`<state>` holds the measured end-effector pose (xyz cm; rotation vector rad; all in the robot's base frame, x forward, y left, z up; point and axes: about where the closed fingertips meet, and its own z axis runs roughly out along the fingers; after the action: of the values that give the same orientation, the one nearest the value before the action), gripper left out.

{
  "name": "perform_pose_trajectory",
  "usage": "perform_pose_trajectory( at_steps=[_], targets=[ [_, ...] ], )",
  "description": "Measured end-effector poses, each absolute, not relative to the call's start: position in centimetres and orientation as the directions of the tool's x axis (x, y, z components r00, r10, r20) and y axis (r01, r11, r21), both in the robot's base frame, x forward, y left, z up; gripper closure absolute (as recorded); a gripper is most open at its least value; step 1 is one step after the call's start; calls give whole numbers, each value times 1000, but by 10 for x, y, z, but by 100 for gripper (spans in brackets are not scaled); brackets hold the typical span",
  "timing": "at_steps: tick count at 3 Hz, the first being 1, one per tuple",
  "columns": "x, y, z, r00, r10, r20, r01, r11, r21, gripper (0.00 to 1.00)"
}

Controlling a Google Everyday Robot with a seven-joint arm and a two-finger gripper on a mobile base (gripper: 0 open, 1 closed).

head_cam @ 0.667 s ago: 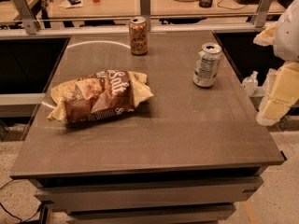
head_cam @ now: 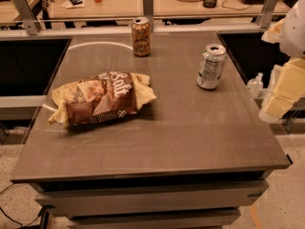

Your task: Pick 7up can

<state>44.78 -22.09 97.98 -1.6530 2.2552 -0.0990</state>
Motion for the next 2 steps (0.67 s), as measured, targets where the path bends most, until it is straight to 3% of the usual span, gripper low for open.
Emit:
perform_pose_trajectory(
  at_steps=[2],
  targets=[
    [506,-265,964,-406,-759,-509,-796,567,-211,0]
  ],
)
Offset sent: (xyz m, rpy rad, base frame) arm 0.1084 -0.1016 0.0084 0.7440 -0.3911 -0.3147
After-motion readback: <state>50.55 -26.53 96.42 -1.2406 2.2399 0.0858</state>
